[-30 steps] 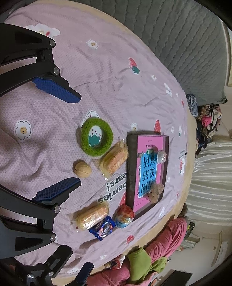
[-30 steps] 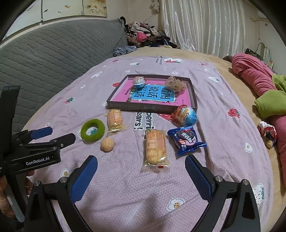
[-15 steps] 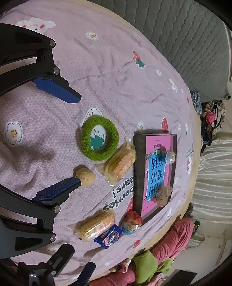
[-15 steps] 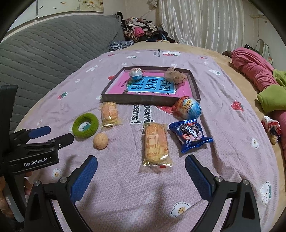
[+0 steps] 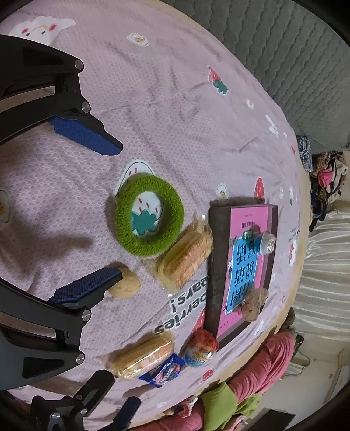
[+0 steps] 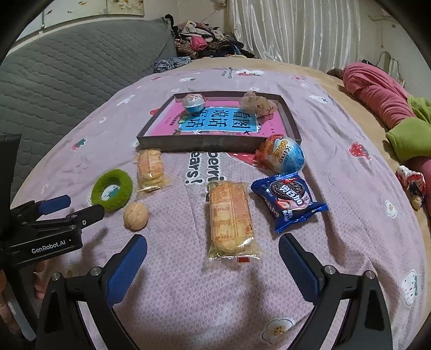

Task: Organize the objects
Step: 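Grasp the green ring with the left tool while the right tool grasps the wrapped cake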

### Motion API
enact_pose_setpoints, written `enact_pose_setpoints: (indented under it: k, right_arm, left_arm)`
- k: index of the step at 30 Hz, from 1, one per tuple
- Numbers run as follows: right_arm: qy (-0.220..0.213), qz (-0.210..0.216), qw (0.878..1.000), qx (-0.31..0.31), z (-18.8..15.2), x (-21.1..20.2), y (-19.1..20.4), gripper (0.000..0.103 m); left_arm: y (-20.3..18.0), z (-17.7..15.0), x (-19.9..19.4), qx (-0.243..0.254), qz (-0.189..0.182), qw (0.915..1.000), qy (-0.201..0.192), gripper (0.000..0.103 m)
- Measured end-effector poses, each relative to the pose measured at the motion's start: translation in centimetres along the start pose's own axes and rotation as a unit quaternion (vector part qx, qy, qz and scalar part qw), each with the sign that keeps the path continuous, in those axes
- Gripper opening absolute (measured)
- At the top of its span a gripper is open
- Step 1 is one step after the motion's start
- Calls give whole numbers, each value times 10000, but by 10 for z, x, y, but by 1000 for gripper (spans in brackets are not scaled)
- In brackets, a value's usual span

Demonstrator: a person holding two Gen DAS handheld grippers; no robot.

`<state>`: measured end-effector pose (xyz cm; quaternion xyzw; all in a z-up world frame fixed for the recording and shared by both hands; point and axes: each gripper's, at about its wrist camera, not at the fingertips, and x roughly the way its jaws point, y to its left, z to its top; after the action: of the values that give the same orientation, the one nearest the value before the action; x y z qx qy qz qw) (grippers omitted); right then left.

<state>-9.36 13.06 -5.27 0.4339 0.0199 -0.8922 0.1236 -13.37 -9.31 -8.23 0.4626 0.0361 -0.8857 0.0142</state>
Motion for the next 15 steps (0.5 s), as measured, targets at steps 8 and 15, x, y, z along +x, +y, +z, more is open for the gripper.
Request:
enact_pose_setpoints:
  k: [8,15]
  right_arm:
    - [31,-26,9999,99,0,12,-2,99]
    - [14,-41,9999,101,2,16,-1,98]
  left_arm:
    - [12,10,18,-166,39,9998,51,86]
    - [27,23,27,-329,60,9994,54,86]
